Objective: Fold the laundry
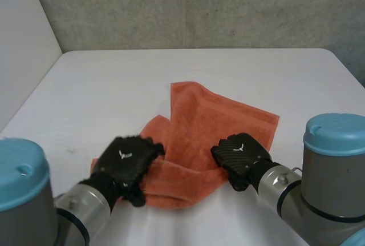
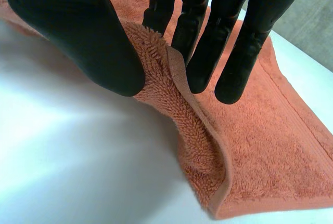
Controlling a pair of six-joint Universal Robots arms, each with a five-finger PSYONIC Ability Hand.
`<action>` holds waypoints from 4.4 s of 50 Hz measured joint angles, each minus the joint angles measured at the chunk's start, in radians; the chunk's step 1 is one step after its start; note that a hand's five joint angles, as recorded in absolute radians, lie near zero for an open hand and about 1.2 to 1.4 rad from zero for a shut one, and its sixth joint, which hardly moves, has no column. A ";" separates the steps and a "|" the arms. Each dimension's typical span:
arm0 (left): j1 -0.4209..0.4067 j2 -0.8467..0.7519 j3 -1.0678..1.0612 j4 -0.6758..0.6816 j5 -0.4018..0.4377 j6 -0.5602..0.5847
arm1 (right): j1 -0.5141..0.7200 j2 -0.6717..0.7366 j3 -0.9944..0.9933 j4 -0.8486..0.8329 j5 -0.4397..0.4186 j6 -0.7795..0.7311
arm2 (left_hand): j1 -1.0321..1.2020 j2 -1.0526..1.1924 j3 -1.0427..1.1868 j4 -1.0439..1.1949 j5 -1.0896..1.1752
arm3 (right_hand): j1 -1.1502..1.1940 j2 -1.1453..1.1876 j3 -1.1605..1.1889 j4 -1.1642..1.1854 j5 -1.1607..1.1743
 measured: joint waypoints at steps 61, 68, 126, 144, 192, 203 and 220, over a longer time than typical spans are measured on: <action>0.125 -0.268 0.284 -0.221 0.108 -0.070 | -0.008 -0.318 0.133 -0.111 -0.106 -0.135 | 0.601 0.604 0.602 0.603 0.596 | 0.000 0.000 0.004 0.000 0.000; 0.151 -0.255 0.282 -0.209 0.091 -0.069 | -0.003 -0.315 0.131 -0.111 -0.105 -0.126 | 0.760 0.802 0.798 0.802 0.781 | 0.000 0.000 0.004 0.000 0.000; 0.413 0.256 0.141 -0.043 0.104 -0.065 | -0.255 0.179 -0.234 -0.039 -0.013 0.436 | 0.777 0.821 0.818 0.824 0.801 | -0.659 -0.793 -0.864 -0.875 -0.828; 0.408 0.294 0.093 -0.045 0.104 -0.066 | -0.244 0.317 -0.407 -0.056 -0.015 0.408 | 0.777 0.821 0.818 0.824 0.801 | -0.656 -0.793 -0.859 -0.871 -0.814; 0.440 0.334 0.284 -0.042 0.105 -0.013 | -0.302 -0.346 -0.549 0.406 -0.018 -0.185 | 0.777 0.822 0.819 0.824 0.801 | 0.031 0.001 0.000 0.000 0.014; 0.441 -0.053 0.303 -0.033 0.103 0.165 | -0.296 -0.030 -0.550 0.467 0.000 -0.290 | 0.777 0.822 0.819 0.824 0.801 | 0.031 0.001 0.003 0.000 0.014; 0.430 -0.292 0.763 0.455 0.102 0.236 | -0.219 0.175 -0.937 -0.047 0.224 -0.239 | 0.777 0.822 0.820 0.824 0.801 | 0.031 0.001 0.003 0.000 0.013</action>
